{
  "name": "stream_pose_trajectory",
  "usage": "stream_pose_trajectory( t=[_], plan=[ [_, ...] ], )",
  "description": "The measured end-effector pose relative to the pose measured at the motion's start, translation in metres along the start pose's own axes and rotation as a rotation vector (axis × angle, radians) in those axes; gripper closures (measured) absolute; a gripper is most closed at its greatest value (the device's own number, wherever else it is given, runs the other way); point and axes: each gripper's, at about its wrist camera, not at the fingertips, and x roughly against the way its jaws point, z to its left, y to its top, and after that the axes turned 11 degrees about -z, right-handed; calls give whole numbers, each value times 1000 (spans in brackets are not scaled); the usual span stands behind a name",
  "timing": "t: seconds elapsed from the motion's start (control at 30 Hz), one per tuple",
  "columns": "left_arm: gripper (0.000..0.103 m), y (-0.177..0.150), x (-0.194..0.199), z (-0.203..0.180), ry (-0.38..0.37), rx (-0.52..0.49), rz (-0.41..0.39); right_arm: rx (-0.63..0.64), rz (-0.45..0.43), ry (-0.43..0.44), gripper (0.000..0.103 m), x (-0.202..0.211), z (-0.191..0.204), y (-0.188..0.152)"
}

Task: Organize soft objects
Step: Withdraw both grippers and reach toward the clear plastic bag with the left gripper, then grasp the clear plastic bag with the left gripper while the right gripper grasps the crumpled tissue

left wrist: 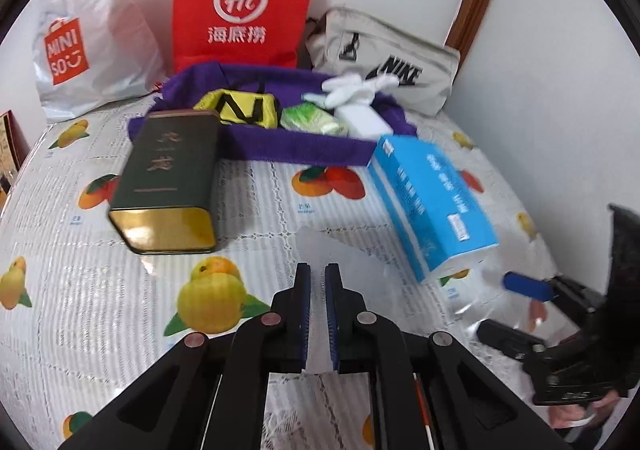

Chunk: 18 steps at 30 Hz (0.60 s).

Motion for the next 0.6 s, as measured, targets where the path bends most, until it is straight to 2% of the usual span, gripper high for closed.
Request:
stream_pose_trajectory(
  t=[0.33,0.47,0.6],
  plan=[
    [95,8,49,44,95,54,-97,45,3,63,21,-17,37,6],
    [95,3,53,65,151,74,-92,73,17,68,21,-34,53,8],
    [95,-10,41,90,203,99,-45,86,29,55,21,-51,65,9]
  ],
)
